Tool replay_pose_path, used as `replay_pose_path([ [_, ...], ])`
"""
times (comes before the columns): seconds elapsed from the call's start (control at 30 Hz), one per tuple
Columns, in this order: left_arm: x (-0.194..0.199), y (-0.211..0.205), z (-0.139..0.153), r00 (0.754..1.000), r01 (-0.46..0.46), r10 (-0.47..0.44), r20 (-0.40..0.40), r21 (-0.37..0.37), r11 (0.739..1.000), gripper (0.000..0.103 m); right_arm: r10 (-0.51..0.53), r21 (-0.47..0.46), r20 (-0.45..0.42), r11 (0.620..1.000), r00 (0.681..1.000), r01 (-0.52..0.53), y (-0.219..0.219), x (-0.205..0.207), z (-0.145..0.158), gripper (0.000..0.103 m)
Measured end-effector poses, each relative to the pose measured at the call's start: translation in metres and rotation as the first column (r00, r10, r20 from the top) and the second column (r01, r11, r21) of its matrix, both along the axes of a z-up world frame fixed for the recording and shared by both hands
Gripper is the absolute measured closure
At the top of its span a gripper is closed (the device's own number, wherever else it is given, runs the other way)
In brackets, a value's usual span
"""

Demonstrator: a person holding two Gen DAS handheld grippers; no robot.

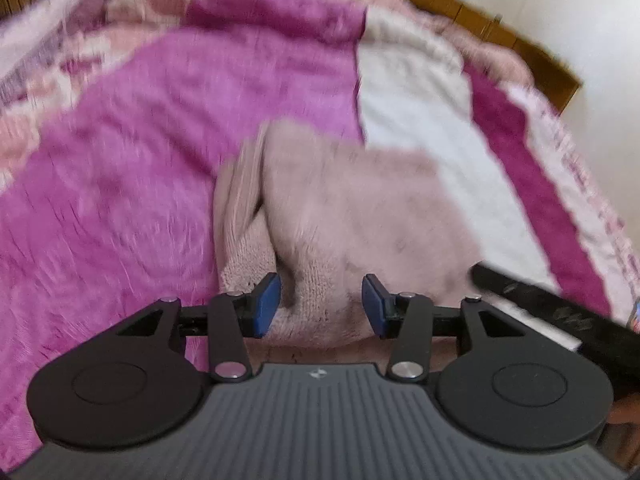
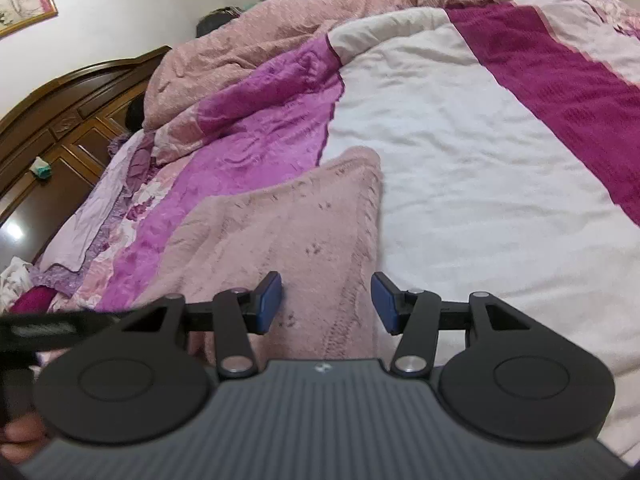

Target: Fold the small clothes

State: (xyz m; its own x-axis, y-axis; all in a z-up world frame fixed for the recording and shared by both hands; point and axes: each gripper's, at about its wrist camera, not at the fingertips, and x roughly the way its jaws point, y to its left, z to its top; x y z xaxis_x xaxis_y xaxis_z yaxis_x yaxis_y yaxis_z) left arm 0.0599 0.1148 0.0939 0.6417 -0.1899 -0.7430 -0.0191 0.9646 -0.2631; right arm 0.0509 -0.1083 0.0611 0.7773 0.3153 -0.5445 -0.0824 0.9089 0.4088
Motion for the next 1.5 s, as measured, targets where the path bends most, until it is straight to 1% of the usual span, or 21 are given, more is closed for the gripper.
replay_pose_path([
  [0.1,0.007,0.001,-0.018,1.000,-0.010,0.010,-0.008,-0.004,1.000,0.050,0.005,0.009,-0.007,1.000,1.000,-0.005,-0.002,0.000,-0.003,0.050],
  [0.13,0.005,0.002,-0.018,1.000,-0.020,0.020,0.003,-0.019,1.000,0.056,0.004,0.009,-0.006,1.000,1.000,-0.004,-0.001,0.000,-0.003,0.050],
  [0.17,0.004,0.005,-0.017,1.000,-0.028,0.028,0.013,-0.047,0.999,0.078,0.004,0.007,-0.005,1.000,1.000,-0.004,-0.001,0.000,-0.003,0.050],
  [0.2,0.002,0.008,-0.016,0.999,-0.034,0.036,0.023,-0.079,0.996,0.088,0.004,0.006,-0.004,1.000,1.000,-0.004,-0.001,0.000,-0.002,0.050],
  [0.27,-0.009,0.018,-0.007,0.995,-0.064,0.072,0.063,-0.123,0.990,0.089,0.004,0.006,-0.003,1.000,1.000,-0.004,-0.002,0.000,-0.001,0.050],
  [0.33,-0.024,0.024,0.006,0.988,-0.090,0.102,0.115,-0.100,0.991,0.089,0.010,0.005,0.005,1.000,1.000,-0.010,-0.001,-0.001,0.002,0.049],
  [0.4,-0.038,0.033,0.010,0.985,-0.118,0.129,0.116,-0.094,0.989,0.094,0.026,0.000,0.014,1.000,1.000,-0.026,0.000,-0.003,0.003,0.049],
  [0.5,-0.047,0.043,-0.007,0.985,-0.160,0.163,0.052,-0.050,0.986,0.094,0.052,-0.019,0.002,0.998,0.999,-0.052,0.006,-0.002,-0.002,0.049],
  [0.57,-0.049,0.048,-0.017,0.986,-0.163,0.165,0.026,-0.060,0.985,0.094,0.060,-0.017,-0.020,0.998,0.998,-0.061,0.009,0.000,-0.010,0.046],
  [0.7,-0.046,0.043,-0.001,0.989,-0.119,0.120,0.084,-0.025,0.993,0.094,0.065,-0.039,-0.025,0.997,0.998,-0.066,0.013,-0.001,-0.015,0.045],
  [0.83,-0.027,0.034,0.016,0.986,-0.104,0.101,0.132,0.019,0.994,0.091,0.059,-0.019,-0.037,0.998,0.998,-0.060,0.009,0.001,-0.013,0.045],
  [0.9,-0.008,0.031,0.020,0.985,-0.095,0.092,0.145,0.009,0.995,0.068,0.060,-0.019,-0.036,0.998,0.998,-0.061,0.009,0.001,-0.013,0.045],
  [0.97,0.010,0.026,0.018,0.983,-0.097,0.094,0.158,0.011,0.995,0.054,0.058,-0.021,-0.035,0.998,0.998,-0.059,0.010,0.000,-0.013,0.045],
  [1.0,0.019,0.024,0.015,0.982,-0.110,0.105,0.159,0.022,0.994,0.052,0.055,-0.017,-0.036,0.998,0.998,-0.056,0.009,0.000,-0.014,0.045],
  [1.13,0.052,0.014,0.000,0.983,-0.128,0.114,0.145,0.093,0.987,0.052,0.050,-0.003,-0.042,0.999,0.998,-0.050,0.008,0.000,-0.014,0.045],
  [1.23,0.070,0.010,-0.016,0.990,-0.100,0.091,0.109,0.071,0.992,0.053,0.050,-0.002,-0.039,0.999,0.998,-0.050,0.008,0.000,-0.015,0.045],
  [1.27,0.072,0.008,-0.021,0.991,-0.085,0.078,0.109,0.067,0.994,0.063,0.047,-0.001,-0.039,0.999,0.998,-0.047,0.008,0.000,-0.016,0.045],
  [1.3,0.073,0.006,-0.024,0.989,-0.086,0.076,0.123,0.082,0.993,0.080,0.044,0.001,-0.039,0.999,0.998,-0.044,0.008,0.000,-0.016,0.045],
  [1.33,0.071,0.006,-0.025,0.986,-0.096,0.083,0.141,0.091,0.991,0.081,0.042,0.004,-0.040,0.999,0.998,-0.042,0.008,0.001,-0.016,0.045],
  [1.4,0.062,0.011,-0.021,0.979,-0.134,0.125,0.164,0.047,0.990,0.088,0.044,0.006,-0.040,0.999,0.998,-0.044,0.008,0.000,-0.016,0.045],
  [1.5,0.045,0.019,-0.014,0.963,-0.207,0.194,0.189,0.051,0.977,0.089,0.057,0.007,-0.029,0.998,0.998,-0.057,0.008,-0.001,-0.014,0.045],
])
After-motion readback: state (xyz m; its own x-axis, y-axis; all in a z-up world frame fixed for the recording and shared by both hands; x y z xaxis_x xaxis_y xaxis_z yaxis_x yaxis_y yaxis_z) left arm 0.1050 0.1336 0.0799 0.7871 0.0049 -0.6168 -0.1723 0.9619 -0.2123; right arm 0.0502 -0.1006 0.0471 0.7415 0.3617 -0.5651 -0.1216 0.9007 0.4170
